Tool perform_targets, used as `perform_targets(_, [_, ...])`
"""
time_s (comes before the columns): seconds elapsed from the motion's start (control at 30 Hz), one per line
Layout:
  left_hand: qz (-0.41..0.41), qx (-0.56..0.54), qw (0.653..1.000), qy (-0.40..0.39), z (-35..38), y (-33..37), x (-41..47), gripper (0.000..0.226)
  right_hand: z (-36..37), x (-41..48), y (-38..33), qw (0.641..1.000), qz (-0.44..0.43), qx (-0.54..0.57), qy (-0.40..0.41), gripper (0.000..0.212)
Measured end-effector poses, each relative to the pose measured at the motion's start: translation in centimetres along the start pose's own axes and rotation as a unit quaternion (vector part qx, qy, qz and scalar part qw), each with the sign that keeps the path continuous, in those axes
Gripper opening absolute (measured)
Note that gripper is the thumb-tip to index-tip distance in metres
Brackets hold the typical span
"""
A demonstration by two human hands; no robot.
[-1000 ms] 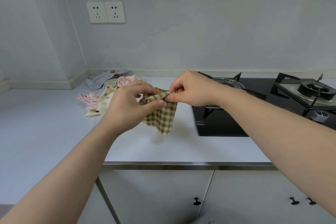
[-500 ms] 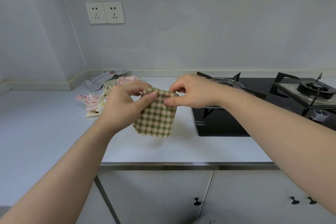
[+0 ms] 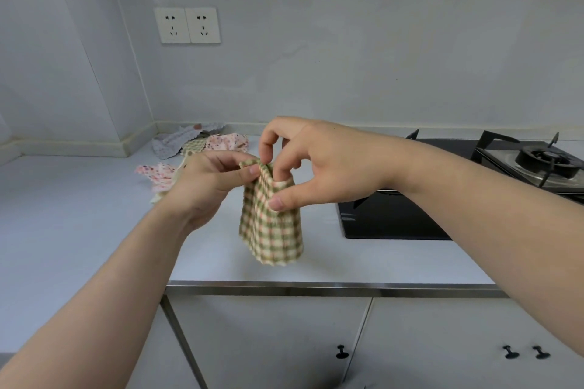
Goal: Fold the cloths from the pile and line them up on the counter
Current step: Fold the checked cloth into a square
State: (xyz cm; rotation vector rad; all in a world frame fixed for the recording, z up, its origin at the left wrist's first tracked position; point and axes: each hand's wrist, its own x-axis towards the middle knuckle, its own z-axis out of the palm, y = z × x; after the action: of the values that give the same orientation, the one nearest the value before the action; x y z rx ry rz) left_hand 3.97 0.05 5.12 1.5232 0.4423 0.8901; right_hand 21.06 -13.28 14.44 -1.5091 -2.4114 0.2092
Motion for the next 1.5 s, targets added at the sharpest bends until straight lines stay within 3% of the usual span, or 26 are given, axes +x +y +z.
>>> perform_targets(0.07, [-0.01,-0.022,1.0,-0.002,-0.2,0.1,0.1,0.016,-0.1,0.1,0.2,0.999,0.036,-0.028,0.009,0.035])
perform_targets(0.2, [-0.02,-0.064,0.997,0.038,-0.5,-0.1,0.2,0.005,-0.4,0.3,1.5,0.967,0.155,-0.202,0.027,0.051])
perform_targets(0.3, [-0.012,-0.05,0.997,0.058,-0.3,-0.5,0.4,0.009,0.0,0.2,1.2,0.976,0.175,-0.127,-0.005,0.055])
perform_targets(0.5, [-0.033,-0.068,0.996,0.04,-0.3,-0.6,0.4,0.013,0.4,0.3,1.2,0.978,0.172,-0.116,0.009,0.051])
perform_targets(0.63, [-0.033,-0.087,0.995,0.047,0.0,-1.0,0.5,0.008,0.7,-0.1,1.8,0.977,0.184,-0.074,0.075,0.044])
perform_targets(0.77, [-0.059,-0.099,0.993,0.039,1.0,-1.5,0.3,0.038,1.8,-1.9,2.0,0.971,0.195,-0.039,0.131,0.032])
perform_targets(0.83, [-0.072,-0.059,0.995,0.023,2.1,-1.6,-0.1,0.042,2.0,-3.4,1.8,0.969,0.203,-0.041,0.135,0.029])
perform_targets(0.97, [-0.041,0.082,0.996,0.009,5.6,-1.4,-1.4,0.015,1.7,-7.4,0.8,0.968,0.216,-0.084,0.094,0.026])
perform_targets(1.1, [-0.018,0.157,0.987,-0.035,9.1,-1.2,-3.0,0.015,1.0,-11.0,-0.2,0.958,0.253,-0.118,0.065,0.057])
perform_targets(1.17, [-0.009,0.193,0.979,-0.058,11.5,-1.0,-3.1,0.014,0.6,-12.8,-0.5,0.957,0.266,-0.107,0.032,0.061])
perform_targets(1.3, [-0.029,0.179,0.979,-0.097,16.3,-1.4,-2.7,0.013,-0.6,-16.1,-0.5,0.941,0.305,-0.146,-0.011,0.053])
perform_targets(1.5, [-0.074,0.054,0.992,-0.09,23.4,-2.8,-2.0,0.014,-2.0,-22.9,1.3,0.916,0.368,-0.107,0.116,0.018])
